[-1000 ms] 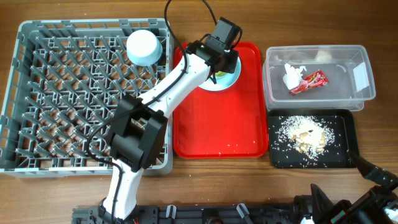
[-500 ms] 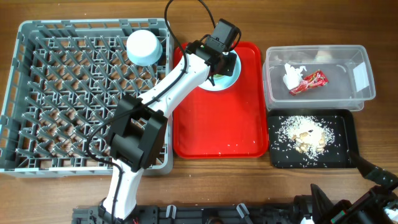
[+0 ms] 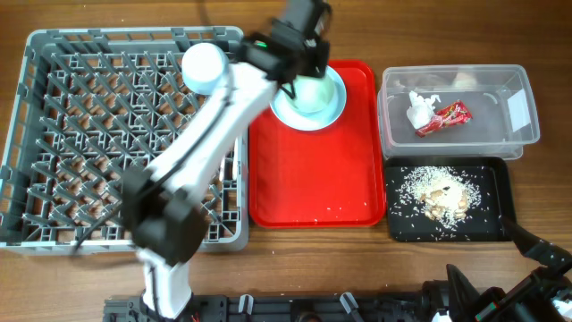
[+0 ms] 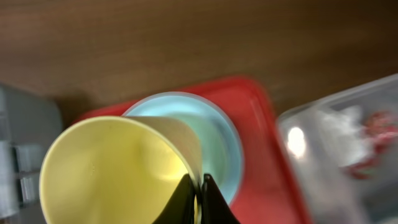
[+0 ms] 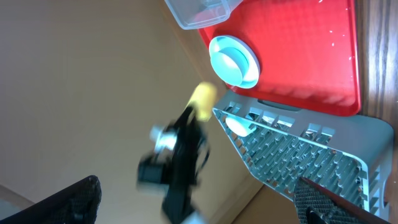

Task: Sort waste into correct bins and load items into the dishwasher rack
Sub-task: 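Carry the yellow cup to the rack and lower it beside the bowl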

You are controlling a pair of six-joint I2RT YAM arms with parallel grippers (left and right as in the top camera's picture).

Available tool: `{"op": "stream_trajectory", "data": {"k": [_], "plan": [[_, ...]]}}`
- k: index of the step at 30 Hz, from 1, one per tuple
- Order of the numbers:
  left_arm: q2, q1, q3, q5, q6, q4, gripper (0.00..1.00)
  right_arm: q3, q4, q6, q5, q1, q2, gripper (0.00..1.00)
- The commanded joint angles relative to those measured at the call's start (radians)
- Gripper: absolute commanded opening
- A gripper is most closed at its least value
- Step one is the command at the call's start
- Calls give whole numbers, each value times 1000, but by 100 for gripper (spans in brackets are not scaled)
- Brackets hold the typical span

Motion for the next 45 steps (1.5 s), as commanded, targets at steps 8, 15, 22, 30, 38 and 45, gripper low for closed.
{"op": "stream_trajectory", "data": {"k": [8, 15, 22, 30, 38, 45], "plan": [[-177, 444, 25, 948, 171, -437, 4, -1, 0, 10, 19, 1, -3, 100], [-29, 668, -76, 1292, 423, -626, 4, -1, 0, 11, 19, 1, -3, 100], [-14, 769, -343, 1250, 533, -555, 4, -1, 0, 11, 19, 1, -3, 100], [-14, 887, -515, 1254, 514, -396, 4, -1, 0, 11, 19, 1, -3, 100], [-14, 895, -561, 1490, 498, -341, 4, -1, 0, 10, 20, 1, -3, 100], [-11, 893, -566, 1451, 443, -259, 4, -1, 0, 10, 20, 1, -3, 100]]}}
